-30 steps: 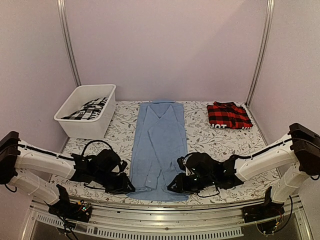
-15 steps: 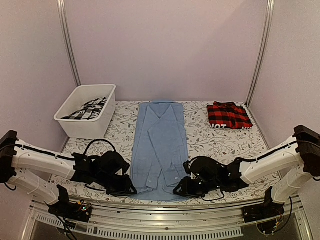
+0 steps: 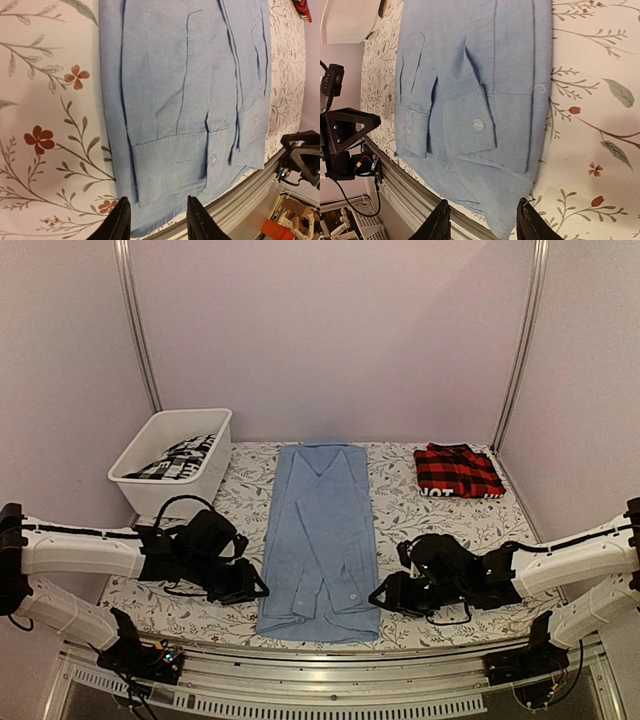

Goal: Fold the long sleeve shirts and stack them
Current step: Pick up the rectangle-folded shirt from the center of the board.

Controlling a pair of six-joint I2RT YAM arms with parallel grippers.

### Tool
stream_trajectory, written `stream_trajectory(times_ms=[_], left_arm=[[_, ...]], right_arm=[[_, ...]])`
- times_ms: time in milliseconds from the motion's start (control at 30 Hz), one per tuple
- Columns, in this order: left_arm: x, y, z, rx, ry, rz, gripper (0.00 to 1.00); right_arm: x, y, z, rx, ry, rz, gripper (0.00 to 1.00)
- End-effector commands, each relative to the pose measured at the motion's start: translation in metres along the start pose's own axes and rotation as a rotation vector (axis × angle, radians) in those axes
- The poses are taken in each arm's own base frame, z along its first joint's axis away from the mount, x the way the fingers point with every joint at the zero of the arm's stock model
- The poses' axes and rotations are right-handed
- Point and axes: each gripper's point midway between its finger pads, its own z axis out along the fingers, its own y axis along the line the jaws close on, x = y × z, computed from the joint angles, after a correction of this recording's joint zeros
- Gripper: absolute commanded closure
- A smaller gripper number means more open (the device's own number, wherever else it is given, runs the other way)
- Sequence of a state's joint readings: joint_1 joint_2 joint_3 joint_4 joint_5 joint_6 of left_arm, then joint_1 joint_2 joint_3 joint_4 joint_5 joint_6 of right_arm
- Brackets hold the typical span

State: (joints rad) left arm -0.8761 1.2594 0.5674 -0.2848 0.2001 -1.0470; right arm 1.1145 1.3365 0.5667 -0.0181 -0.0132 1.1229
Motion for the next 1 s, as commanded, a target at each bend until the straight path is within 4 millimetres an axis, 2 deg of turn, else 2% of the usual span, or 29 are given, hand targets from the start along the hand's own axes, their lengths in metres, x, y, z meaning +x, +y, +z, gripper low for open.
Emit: stream_trajectory(times_ms=[0, 300, 500, 767, 967], left_arm=[[-0.013, -0.006, 0.004, 0.065, 0.013, 0.057, 0.59], [0.0, 0.014, 0.023, 0.052, 0.097, 0.029, 0.59], [0.005, 0.028, 0.025, 0.005, 0.098, -0.004, 0.6], [0.008, 0.031, 0.03, -0.013, 0.117, -0.003, 0.6], [0.011, 0.027, 0.035, -0.028, 0.133, 0.002, 0.62]], right_arm=[[-0.004, -0.013, 0.002, -0.019, 0.01, 0.015, 0.56], [-0.003, -0.022, 0.022, -0.039, 0.049, 0.027, 0.56], [0.002, -0.029, 0.033, -0.028, 0.071, 0.037, 0.57], [0.004, -0.047, 0.035, 0.016, 0.051, 0.062, 0.59], [0.002, -0.048, 0.04, 0.019, 0.044, 0.062, 0.61]])
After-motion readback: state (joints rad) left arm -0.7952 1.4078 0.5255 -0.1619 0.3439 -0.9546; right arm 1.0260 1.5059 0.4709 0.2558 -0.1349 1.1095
